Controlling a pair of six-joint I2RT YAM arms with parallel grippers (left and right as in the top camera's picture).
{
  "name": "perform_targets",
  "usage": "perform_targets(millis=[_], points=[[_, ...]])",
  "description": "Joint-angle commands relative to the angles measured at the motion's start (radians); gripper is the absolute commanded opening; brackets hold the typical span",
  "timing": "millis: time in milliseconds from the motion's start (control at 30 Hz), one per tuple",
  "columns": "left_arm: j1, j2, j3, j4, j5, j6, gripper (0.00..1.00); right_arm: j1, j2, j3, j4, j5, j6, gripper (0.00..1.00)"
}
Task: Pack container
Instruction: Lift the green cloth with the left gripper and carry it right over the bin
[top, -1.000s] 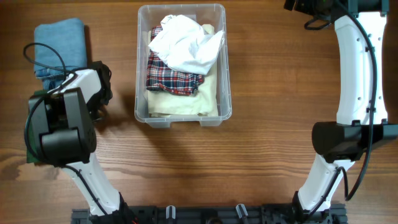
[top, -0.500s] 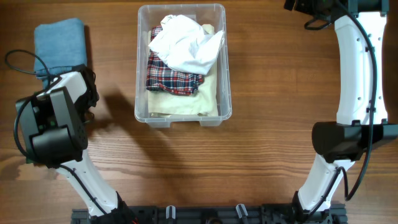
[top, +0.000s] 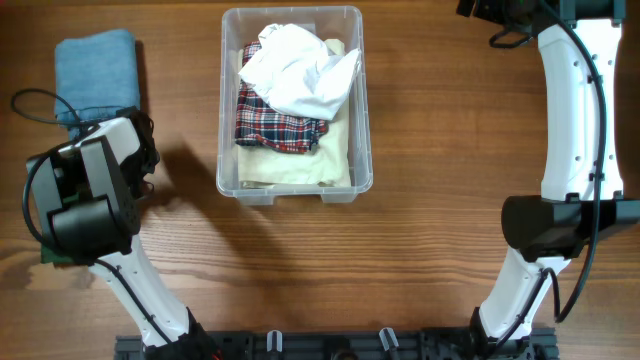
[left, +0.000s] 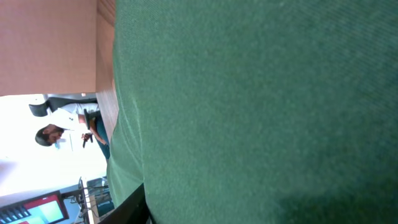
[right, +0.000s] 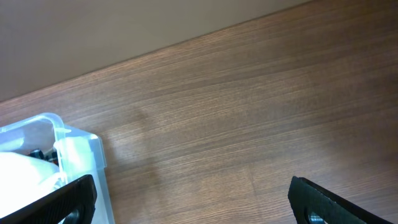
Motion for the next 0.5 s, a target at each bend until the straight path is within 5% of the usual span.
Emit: perform_targets(millis=[0,300,467], points=[[0.011,0.041,-0.026,0.018,0.128,-0.006,0.33,0.000,0.010,-0.001,0.000,0.010,0.012,1.00],[-0.007,0.041,0.029,-0.039,0.170,-0.006,0.04,0.000,0.010,-0.001,0.000,0.010,0.012,1.00],[-0.007,0.038,0.147,-0.170,0.243,-0.007,0.04,0.000,0.010,-0.001,0.000,0.010,0.012,1.00]])
